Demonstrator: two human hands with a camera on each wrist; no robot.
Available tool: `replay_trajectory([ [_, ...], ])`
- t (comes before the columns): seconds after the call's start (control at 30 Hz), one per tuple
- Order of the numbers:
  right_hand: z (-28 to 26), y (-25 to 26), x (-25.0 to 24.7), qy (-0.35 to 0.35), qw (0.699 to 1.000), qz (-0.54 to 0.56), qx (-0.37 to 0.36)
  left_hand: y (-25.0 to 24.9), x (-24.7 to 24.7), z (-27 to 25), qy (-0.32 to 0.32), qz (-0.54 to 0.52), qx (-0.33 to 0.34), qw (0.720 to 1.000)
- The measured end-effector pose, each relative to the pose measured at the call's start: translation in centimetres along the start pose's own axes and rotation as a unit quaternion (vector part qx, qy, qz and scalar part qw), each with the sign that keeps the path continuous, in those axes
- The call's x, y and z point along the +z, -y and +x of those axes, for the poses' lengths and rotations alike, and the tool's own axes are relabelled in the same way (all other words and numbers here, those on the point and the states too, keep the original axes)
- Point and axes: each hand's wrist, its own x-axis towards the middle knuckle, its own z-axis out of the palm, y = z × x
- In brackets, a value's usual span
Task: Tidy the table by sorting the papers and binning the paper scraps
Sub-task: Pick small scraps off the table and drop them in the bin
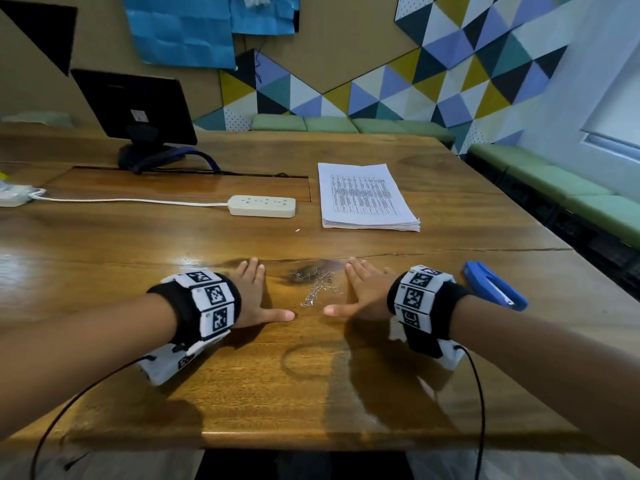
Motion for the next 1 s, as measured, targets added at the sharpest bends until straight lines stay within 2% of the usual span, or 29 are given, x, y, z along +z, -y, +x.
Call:
replay_trajectory([
  [0.1, 0.6, 1.9, -0.3, 0.003, 1.0, -0.02, -0.011, -1.8, -0.6, 0.1, -0.01, 0.008, 0.022, 1.0],
  [0.2, 0.7, 3.6, -0.8, -0.027, 0.999, -0.032, -0.035, -2.5, -0.9, 0.3, -0.01, 0.001, 0.028, 1.0],
  [0.33, -0.2, 4.2, -1.8, -0.024, 0.997, -0.02, -0.064, -1.1, -1.3, -0.5, -0.001, 0.02, 0.031, 0.999],
  [0.53, -3.3, -1.0, -1.5, -0.021, 0.999, -0.048, -0.011, 0.8, -1.3, -3.2, 0.01, 0.026, 0.008, 1.0],
  [0.67, -5.2, -2.1, 0.2, 0.013, 0.994, -0.105, 0.014, -0.6, -0.6, -5.9, 0.045, 0.036, 0.063, 0.996],
  [0.77, -5.9, -0.6, 1.5, 0.018, 0.996, -0.085, 0.0, -2.5, 0.2, -6.7, 0.061, 0.031, 0.107, 0.992],
  [0.87, -5.2, 1.6, 1.7, -0.004, 0.998, -0.057, -0.009, -3.5, 0.4, -5.8, 0.042, 0.024, 0.126, 0.991],
  [1.0, -3.7, 3.6, 0.4, 0.007, 0.999, -0.044, -0.024, -4.0, -0.5, -3.9, 0.037, 0.033, 0.138, 0.989],
])
